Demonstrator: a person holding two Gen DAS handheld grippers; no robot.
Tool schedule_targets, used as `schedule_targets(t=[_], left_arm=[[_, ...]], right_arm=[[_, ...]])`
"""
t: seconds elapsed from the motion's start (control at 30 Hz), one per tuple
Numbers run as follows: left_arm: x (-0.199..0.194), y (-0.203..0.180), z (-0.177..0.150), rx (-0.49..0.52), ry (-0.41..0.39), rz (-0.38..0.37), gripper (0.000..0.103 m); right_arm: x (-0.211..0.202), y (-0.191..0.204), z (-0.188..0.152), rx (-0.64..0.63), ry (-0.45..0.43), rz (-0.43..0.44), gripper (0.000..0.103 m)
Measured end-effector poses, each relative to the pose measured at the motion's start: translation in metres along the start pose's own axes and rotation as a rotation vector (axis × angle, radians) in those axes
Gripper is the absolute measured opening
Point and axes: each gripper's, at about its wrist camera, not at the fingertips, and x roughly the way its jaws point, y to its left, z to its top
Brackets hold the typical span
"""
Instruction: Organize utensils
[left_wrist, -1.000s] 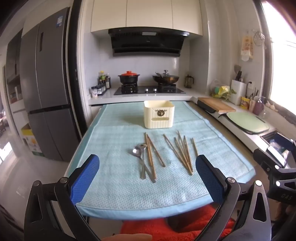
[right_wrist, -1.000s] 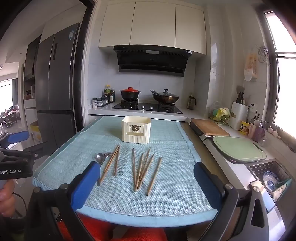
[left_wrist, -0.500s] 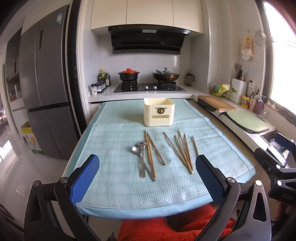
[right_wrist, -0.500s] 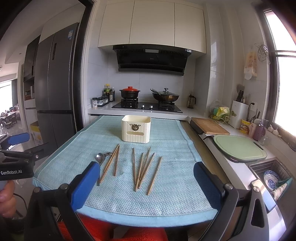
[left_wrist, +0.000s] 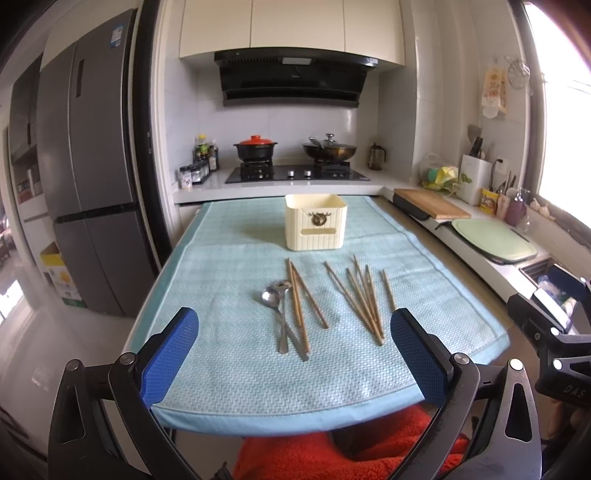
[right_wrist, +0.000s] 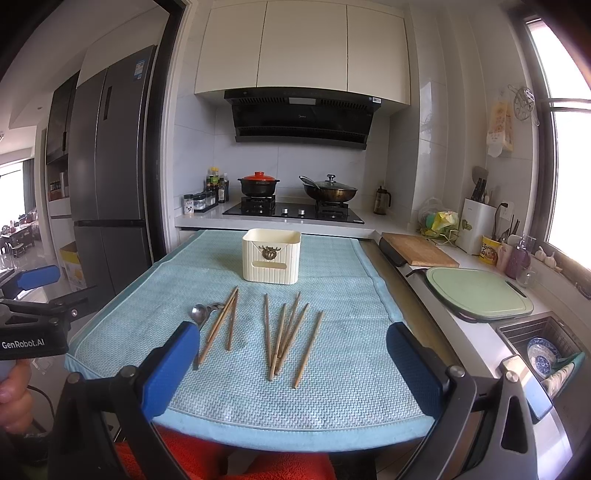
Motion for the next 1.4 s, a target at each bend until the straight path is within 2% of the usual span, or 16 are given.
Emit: schedule_targets(t=[1.4], left_arm=[[0.0055,-0.0033,0.0004,0.009,0.011,-0.013,0.103]], right_arm=[[0.0046,-0.0038,-0.0016,0.004,0.017,0.006,0.103]])
